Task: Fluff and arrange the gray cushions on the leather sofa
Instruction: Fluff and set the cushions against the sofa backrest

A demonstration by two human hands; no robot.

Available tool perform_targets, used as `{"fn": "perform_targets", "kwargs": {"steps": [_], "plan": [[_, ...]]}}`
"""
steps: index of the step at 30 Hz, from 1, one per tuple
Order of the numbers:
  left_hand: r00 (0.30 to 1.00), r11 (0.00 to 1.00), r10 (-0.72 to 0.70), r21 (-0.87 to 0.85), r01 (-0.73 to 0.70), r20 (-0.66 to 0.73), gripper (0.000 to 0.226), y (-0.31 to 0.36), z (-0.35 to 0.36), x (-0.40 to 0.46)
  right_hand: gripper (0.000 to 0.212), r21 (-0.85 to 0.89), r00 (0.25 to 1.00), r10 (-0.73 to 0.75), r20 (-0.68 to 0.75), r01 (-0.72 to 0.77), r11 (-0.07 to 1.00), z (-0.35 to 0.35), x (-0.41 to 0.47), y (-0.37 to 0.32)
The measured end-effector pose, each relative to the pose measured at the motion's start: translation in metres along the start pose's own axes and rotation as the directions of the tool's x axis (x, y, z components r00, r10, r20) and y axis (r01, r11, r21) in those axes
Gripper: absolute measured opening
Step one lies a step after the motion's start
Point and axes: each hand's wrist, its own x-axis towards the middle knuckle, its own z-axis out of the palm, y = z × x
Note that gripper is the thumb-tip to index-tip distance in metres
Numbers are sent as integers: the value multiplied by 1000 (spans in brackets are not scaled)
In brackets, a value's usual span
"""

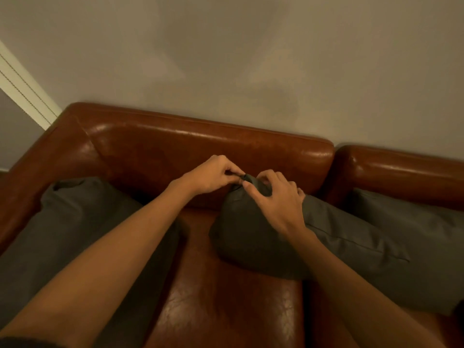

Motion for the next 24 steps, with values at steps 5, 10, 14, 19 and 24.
{"fn": "perform_targets", "kwargs": {"steps": [5,10,14,19,24], "plan": [[978,967,-29,-242,80,207,25,-5,-6,3,28,161,997,-74,36,67,985,-2,-1,12],[967,798,-159,-551,245,201,33,-15,9,2,32,217,995,-29,99,7,976,1,4,16],[953,562,-264,-779,278,150,7,-22,37,-1,32,252,994,-15,104,-12,968,6,6,18],[896,401,-437,-874,274,81,15,-17,58,3,57,282,991,-46,123,10,959,9,7,16],[890,748,-409,-633,199,-203,16,-6,53,0,42,299,989,-74,131,32,954,4,14,16]]}}
